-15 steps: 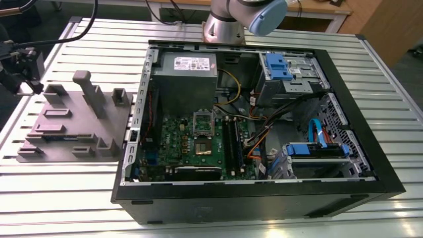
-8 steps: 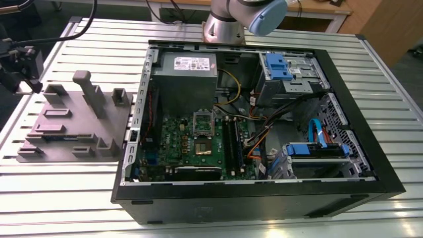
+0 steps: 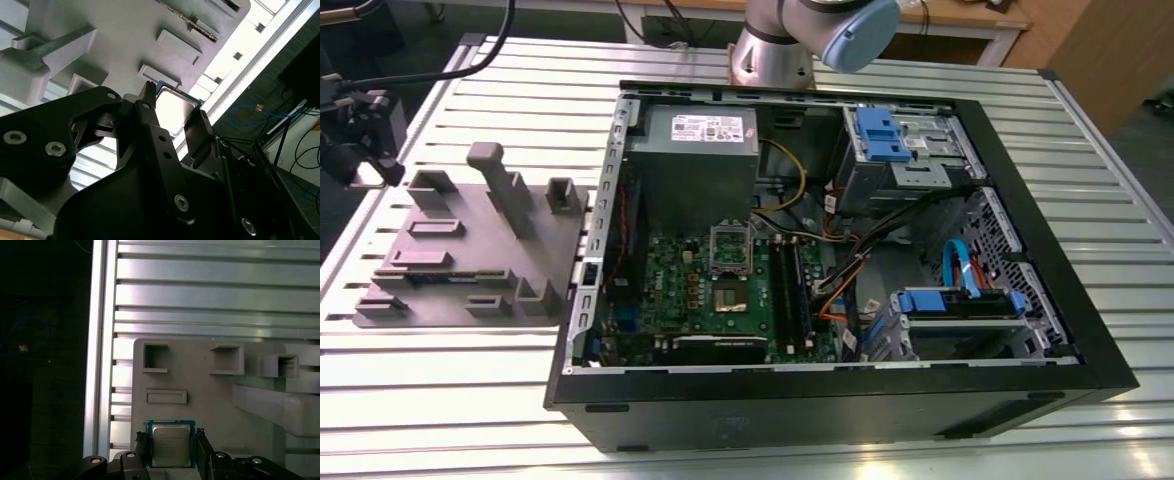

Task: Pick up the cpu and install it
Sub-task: 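Pick up the cpu and move it towards the insertion slot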

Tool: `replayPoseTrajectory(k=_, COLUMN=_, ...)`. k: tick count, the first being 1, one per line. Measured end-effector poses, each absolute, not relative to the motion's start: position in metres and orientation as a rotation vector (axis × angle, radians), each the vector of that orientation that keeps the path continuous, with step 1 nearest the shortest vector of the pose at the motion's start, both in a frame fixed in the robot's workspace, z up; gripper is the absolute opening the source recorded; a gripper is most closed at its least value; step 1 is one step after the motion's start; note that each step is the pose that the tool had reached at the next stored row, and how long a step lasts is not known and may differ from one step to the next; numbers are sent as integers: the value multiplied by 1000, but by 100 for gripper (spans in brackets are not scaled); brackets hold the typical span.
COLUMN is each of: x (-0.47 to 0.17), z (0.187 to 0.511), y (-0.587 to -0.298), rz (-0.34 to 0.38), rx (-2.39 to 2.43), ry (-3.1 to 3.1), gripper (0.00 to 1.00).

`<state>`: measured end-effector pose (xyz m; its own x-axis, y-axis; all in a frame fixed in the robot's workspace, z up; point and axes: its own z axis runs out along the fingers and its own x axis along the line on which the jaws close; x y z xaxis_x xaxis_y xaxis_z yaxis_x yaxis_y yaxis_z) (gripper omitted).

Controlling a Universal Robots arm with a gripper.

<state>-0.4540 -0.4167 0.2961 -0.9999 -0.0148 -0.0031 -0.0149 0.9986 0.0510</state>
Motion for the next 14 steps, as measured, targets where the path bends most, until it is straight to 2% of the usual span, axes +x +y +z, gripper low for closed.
replayPoseTrajectory(k=14, x=-454, z=300, y=-417, rz=80, rx=-23, ry=3138, gripper=47)
